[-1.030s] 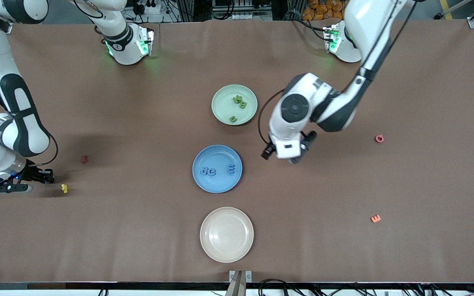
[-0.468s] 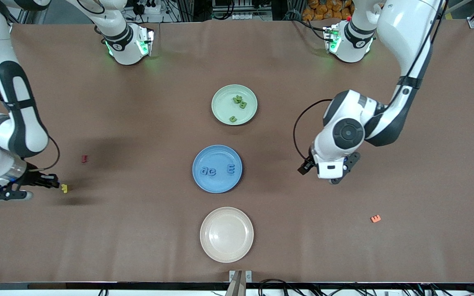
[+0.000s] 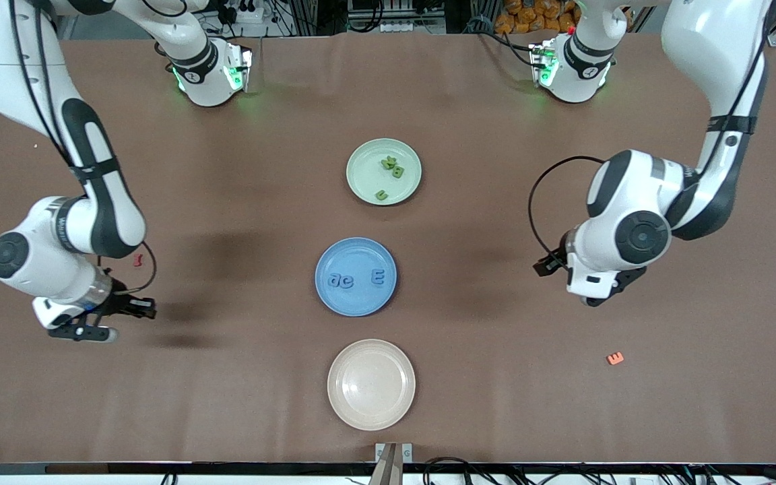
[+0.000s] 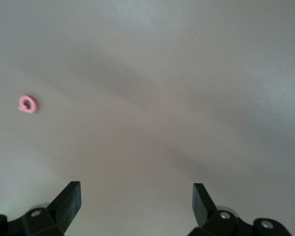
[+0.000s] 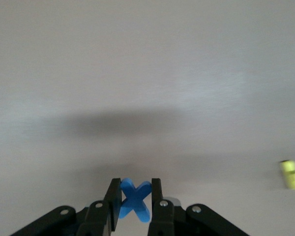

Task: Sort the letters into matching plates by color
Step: 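Lift the left gripper off the plate while the right gripper grasps blue X, then put blue X on the blue plate while the left gripper withdraws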

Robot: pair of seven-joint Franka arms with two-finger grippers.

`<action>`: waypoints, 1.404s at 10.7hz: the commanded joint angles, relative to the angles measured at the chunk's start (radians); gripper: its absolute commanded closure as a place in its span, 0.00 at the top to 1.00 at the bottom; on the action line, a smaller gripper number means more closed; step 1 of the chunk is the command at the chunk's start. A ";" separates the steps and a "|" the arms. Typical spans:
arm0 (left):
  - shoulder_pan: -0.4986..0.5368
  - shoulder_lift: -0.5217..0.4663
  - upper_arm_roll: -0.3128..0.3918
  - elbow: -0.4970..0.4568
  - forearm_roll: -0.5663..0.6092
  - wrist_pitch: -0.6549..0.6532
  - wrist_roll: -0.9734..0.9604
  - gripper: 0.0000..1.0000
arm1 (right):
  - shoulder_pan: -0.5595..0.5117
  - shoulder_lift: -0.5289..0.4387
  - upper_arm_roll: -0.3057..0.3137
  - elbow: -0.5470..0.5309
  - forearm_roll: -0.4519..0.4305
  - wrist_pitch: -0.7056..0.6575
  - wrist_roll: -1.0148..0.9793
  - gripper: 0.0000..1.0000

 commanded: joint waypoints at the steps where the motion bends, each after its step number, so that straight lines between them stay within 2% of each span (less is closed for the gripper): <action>1: 0.036 -0.135 0.035 -0.139 -0.028 -0.011 0.222 1.00 | 0.130 -0.009 -0.007 0.002 0.007 0.001 0.183 0.22; 3: 0.013 -0.235 0.114 -0.240 -0.090 -0.006 0.377 1.00 | 0.216 0.004 -0.005 0.022 0.015 0.002 0.278 0.23; 5: -0.079 -0.332 0.233 -0.326 -0.145 -0.008 0.490 1.00 | 0.308 0.019 -0.005 0.051 0.044 0.001 0.358 0.23; 6: -0.108 -0.364 0.258 -0.355 -0.150 -0.008 0.507 1.00 | 0.349 0.028 -0.005 0.066 0.059 0.001 0.395 0.23; 8: -0.124 -0.421 0.260 -0.381 -0.150 -0.011 0.545 1.00 | 0.435 0.075 -0.007 0.128 0.070 0.001 0.455 0.24; 10: -0.095 -0.496 0.260 -0.407 -0.150 -0.012 0.616 1.00 | 0.501 0.097 -0.007 0.154 0.070 0.001 0.504 0.24; 11: -0.064 -0.527 0.260 -0.386 -0.154 -0.009 0.622 1.00 | 0.526 0.105 -0.007 0.163 0.068 0.001 0.521 0.24; 13: -0.056 -0.571 0.321 -0.269 -0.205 -0.006 0.637 1.00 | 0.561 0.125 -0.005 0.185 0.068 0.002 0.525 0.25; 15: -0.049 -0.574 0.327 -0.146 -0.194 -0.008 0.659 1.00 | 0.584 0.135 -0.005 0.188 0.068 0.002 0.533 0.26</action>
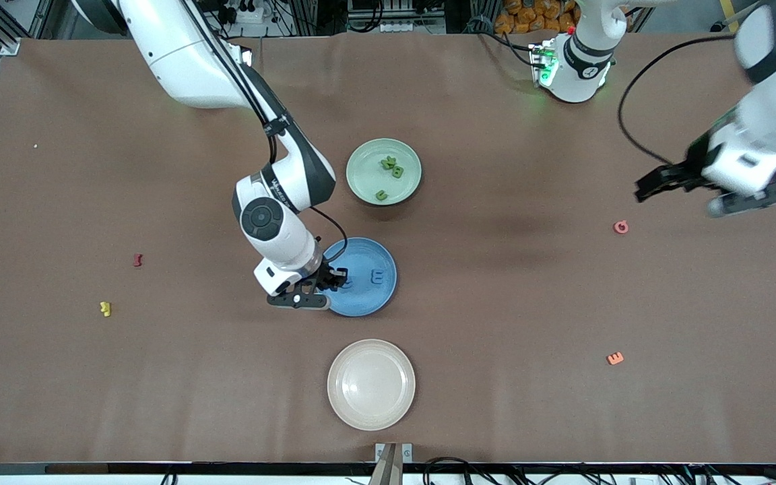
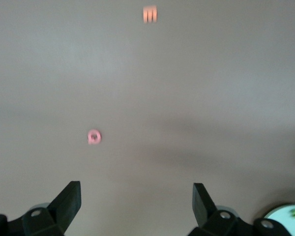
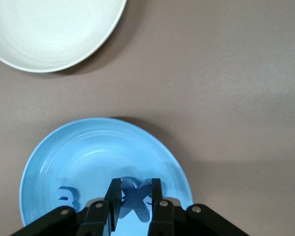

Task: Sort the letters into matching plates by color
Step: 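Put blue X on the blue plate while the left gripper withdraws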

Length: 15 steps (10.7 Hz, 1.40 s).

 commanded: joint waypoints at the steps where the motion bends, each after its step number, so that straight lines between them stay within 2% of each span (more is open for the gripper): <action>1: 0.017 -0.030 0.013 0.142 -0.010 -0.021 0.061 1.00 | 0.035 0.035 -0.008 0.042 0.013 -0.007 0.018 0.29; 3: 0.022 -0.049 0.013 0.179 0.018 -0.097 0.162 1.00 | 0.060 0.036 -0.006 0.042 0.013 -0.007 0.018 0.31; 5: 0.034 -0.049 0.015 0.226 0.045 -0.186 0.266 1.00 | 0.070 0.033 -0.008 0.042 0.006 -0.009 0.004 1.00; 9: 0.031 -0.037 -0.024 0.263 0.093 -0.205 0.267 1.00 | 0.028 0.006 -0.017 0.045 0.001 -0.024 -0.066 1.00; 13: 0.039 -0.032 -0.022 0.263 0.079 -0.205 0.271 1.00 | -0.125 -0.037 -0.026 0.043 0.001 -0.067 -0.214 1.00; 15: 0.037 -0.030 -0.024 0.260 0.072 -0.205 0.270 1.00 | -0.237 -0.074 -0.028 0.046 -0.002 -0.142 -0.346 1.00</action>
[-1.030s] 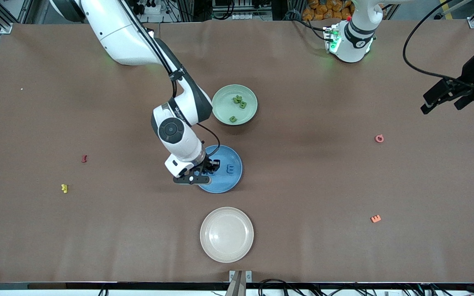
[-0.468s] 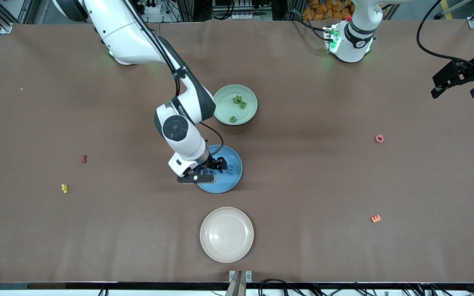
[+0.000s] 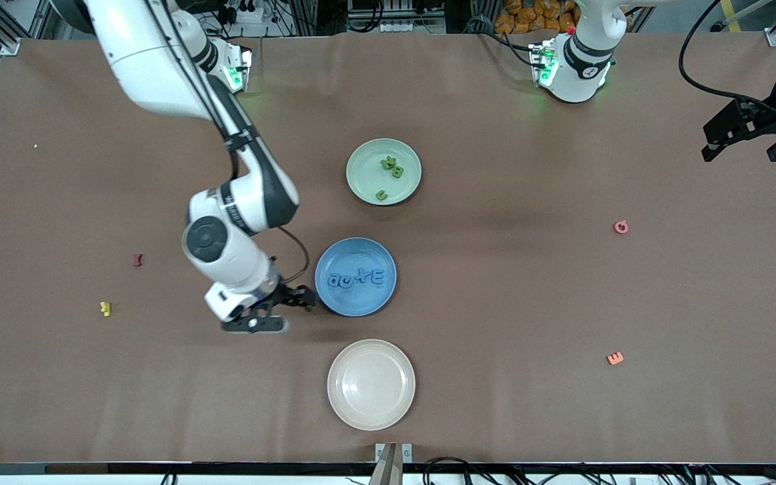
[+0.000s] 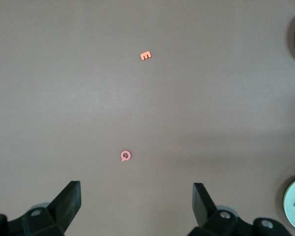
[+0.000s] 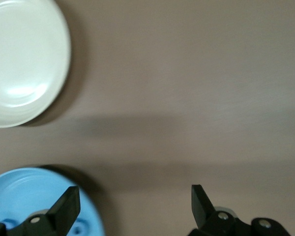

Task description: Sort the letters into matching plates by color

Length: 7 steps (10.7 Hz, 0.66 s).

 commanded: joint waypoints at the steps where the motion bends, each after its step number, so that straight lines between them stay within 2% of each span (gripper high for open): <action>1: 0.008 0.014 -0.008 0.027 -0.003 -0.025 0.015 1.00 | -0.166 -0.077 0.006 -0.008 -0.001 -0.121 -0.200 1.00; 3: -0.001 0.014 -0.012 0.030 0.000 -0.025 0.012 1.00 | -0.261 -0.127 -0.004 -0.008 -0.009 -0.196 -0.328 1.00; 4: -0.005 0.012 -0.017 0.032 0.005 -0.025 0.012 1.00 | -0.295 -0.152 -0.016 -0.008 -0.050 -0.224 -0.368 1.00; 5: -0.001 0.011 -0.047 0.032 0.006 -0.023 0.009 1.00 | -0.325 -0.181 -0.022 -0.007 -0.094 -0.253 -0.397 1.00; 7: 0.007 0.012 -0.055 0.032 0.009 -0.025 0.010 1.00 | -0.356 -0.252 -0.030 -0.004 -0.098 -0.285 -0.405 1.00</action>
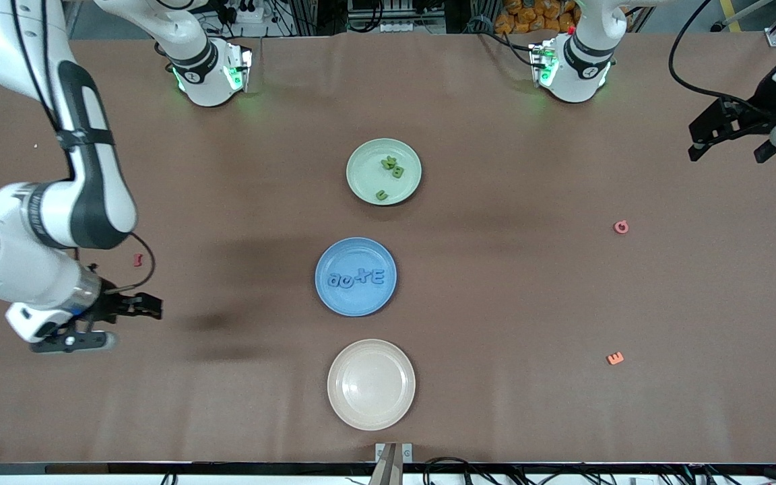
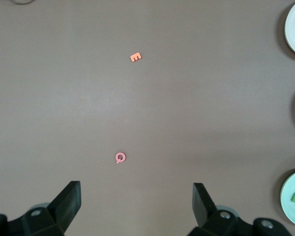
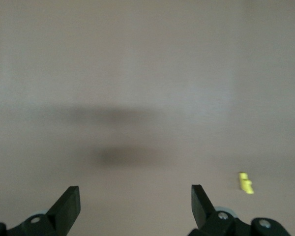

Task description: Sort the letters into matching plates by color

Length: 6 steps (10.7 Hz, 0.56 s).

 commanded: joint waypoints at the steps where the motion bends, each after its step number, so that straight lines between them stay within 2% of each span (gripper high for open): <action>1: 0.012 0.009 -0.015 0.025 0.006 -0.025 0.012 1.00 | -0.038 -0.126 0.002 -0.012 -0.027 -0.081 -0.013 1.00; 2: 0.012 0.010 -0.017 0.024 0.005 -0.025 0.013 1.00 | -0.040 -0.158 -0.006 0.006 -0.041 -0.145 -0.009 1.00; 4: 0.014 0.010 -0.014 0.024 0.002 -0.025 0.016 1.00 | -0.038 -0.228 -0.024 0.053 -0.142 -0.279 -0.012 1.00; 6: 0.014 0.010 -0.011 0.024 -0.001 -0.025 0.016 1.00 | -0.035 -0.314 -0.024 0.064 -0.173 -0.365 -0.008 1.00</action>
